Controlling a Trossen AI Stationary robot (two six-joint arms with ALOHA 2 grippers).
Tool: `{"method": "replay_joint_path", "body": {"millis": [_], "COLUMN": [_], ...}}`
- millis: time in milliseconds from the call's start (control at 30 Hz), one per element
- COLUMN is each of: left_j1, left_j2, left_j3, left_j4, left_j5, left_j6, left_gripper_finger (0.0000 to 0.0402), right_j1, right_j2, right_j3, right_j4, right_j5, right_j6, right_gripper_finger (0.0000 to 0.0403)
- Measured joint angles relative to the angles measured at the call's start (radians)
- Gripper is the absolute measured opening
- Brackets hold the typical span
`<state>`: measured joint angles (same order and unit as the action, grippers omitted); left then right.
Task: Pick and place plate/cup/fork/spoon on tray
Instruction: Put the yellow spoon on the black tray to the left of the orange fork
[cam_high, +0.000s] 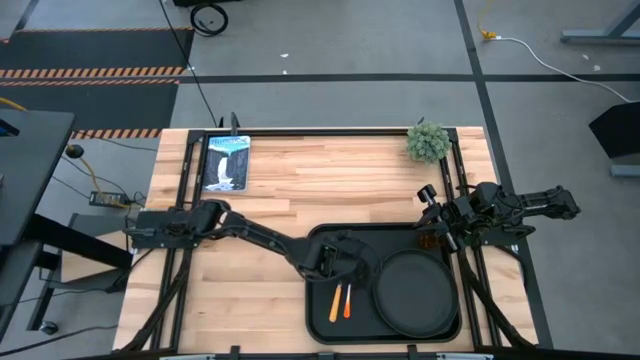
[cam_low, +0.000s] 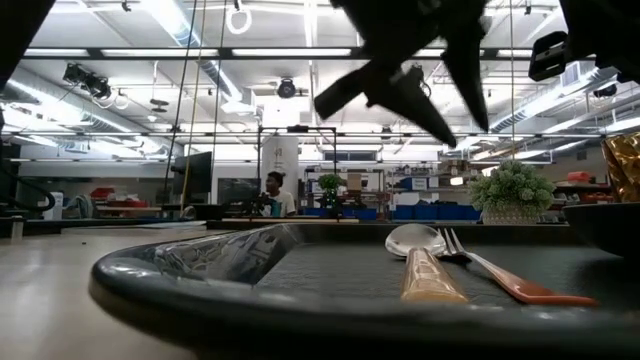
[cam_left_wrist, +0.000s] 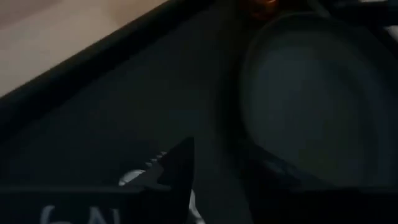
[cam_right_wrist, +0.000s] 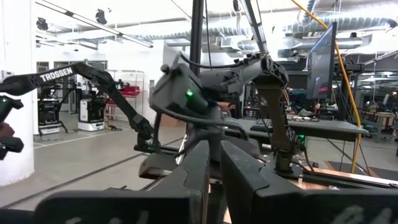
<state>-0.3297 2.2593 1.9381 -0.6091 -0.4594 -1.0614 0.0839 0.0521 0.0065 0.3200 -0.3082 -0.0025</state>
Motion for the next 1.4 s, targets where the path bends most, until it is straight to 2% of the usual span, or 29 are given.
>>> {"method": "replay_joint_path", "body": {"millis": [167, 367, 900, 1000, 1100, 1233, 1400], "left_j1": [0.018, 0.008, 0.005, -0.001, -0.013, -0.029, -0.008], "left_j2": [-0.002, -0.001, 0.001, 0.001, 0.001, 0.001, 0.039], "left_j3": [-0.038, -0.089, -0.115, -0.115, -0.115, -0.115, -0.115], "left_j4": [-0.021, -0.049, -0.115, -0.111, -0.107, -0.047, 0.043], "left_j5": [0.072, 0.088, 0.060, 0.050, -0.008, -0.062, -0.063], "left_j6": [0.035, 0.127, 0.212, 0.279, 0.346, 0.500, 0.498], "left_gripper_finger": [0.0121, 0.0117, 0.0116, 0.0116, 0.0116, 0.0116, 0.0116], "right_j1": [0.000, 0.000, 0.000, 0.000, 0.000, 0.000, 0.000], "right_j2": [0.000, 0.000, 0.000, 0.000, 0.000, 0.000, 0.000], "right_j3": [0.000, 0.000, 0.000, 0.000, 0.000, 0.000, 0.000], "right_j4": [0.000, 0.000, 0.000, 0.000, 0.000, 0.000, 0.000], "right_j5": [0.000, 0.000, 0.000, 0.000, 0.000, 0.000, 0.000], "right_j6": [0.000, 0.000, 0.000, 0.000, 0.000, 0.000, 0.000], "right_gripper_finger": [0.0045, 0.0045, 0.0045, 0.0045, 0.0045, 0.0045, 0.0045]}}
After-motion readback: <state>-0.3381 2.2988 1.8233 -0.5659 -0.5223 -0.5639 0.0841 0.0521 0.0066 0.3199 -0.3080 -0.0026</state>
